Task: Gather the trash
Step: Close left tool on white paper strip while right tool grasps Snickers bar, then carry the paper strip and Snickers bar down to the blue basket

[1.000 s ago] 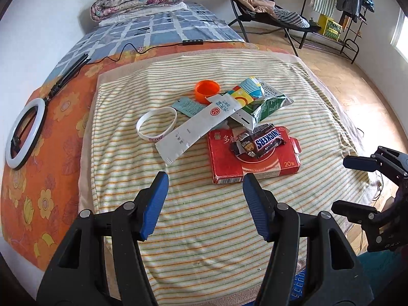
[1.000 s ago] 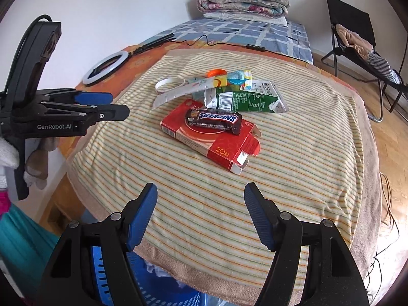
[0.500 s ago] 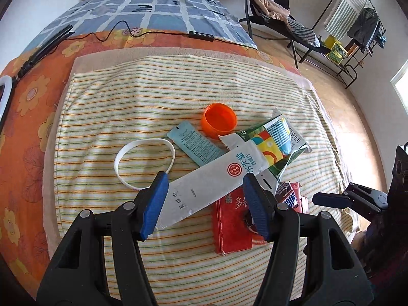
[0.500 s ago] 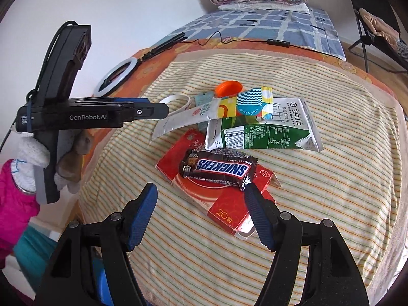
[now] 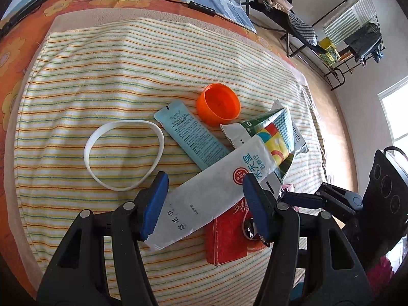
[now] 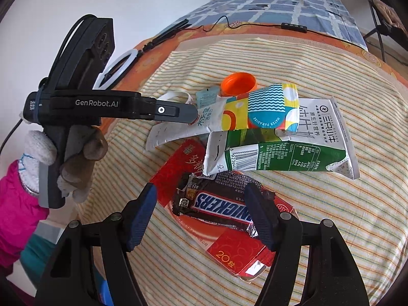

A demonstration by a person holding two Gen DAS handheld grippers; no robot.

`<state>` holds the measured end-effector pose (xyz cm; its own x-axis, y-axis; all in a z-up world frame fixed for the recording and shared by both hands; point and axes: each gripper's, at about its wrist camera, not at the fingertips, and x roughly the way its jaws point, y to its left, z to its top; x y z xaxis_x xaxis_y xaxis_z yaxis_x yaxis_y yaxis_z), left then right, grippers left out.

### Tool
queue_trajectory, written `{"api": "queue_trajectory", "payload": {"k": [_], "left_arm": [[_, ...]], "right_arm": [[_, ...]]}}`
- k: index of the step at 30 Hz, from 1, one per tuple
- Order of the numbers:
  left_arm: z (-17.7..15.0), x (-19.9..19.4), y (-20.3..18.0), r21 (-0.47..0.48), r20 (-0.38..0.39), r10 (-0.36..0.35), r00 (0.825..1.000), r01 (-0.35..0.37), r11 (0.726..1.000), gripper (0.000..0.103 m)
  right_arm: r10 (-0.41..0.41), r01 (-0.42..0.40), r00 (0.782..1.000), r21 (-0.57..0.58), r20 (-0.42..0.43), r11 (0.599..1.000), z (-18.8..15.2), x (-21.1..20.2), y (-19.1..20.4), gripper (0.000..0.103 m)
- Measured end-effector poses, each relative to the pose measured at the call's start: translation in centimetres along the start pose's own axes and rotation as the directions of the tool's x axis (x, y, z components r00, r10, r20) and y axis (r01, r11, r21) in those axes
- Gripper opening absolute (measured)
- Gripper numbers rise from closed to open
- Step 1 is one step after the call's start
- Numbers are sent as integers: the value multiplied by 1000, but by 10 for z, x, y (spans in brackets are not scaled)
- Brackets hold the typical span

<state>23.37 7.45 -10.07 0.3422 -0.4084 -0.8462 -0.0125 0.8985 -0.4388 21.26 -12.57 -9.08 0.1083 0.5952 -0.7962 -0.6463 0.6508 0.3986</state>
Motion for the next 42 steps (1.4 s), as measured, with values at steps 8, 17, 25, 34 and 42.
{"api": "queue_trajectory", "payload": {"k": [8,17,25,34,42], "left_arm": [[-22,3,-38,196,-5,168,986,-163,967,62],[-11,11,-35,164,-16,178,984,-173,971,33],[-11,4,-25,133,6,197,980,-196,972,7],[-26,-17,-15,85,47,197,979,-201,976,5],[-43,-45,-24,94,93,197,976,-205,974,5]], "right_arm": [[-22,19,999,-63,-36,998,-15,-11,11,70],[-157,147,987,-188,-36,971,-14,-9,18,70],[-216,195,975,-253,-57,948,-12,8,20,67],[-169,158,984,-152,-59,976,-12,3,14,9],[-138,137,990,-32,-4,990,-15,-10,7,7]]}}
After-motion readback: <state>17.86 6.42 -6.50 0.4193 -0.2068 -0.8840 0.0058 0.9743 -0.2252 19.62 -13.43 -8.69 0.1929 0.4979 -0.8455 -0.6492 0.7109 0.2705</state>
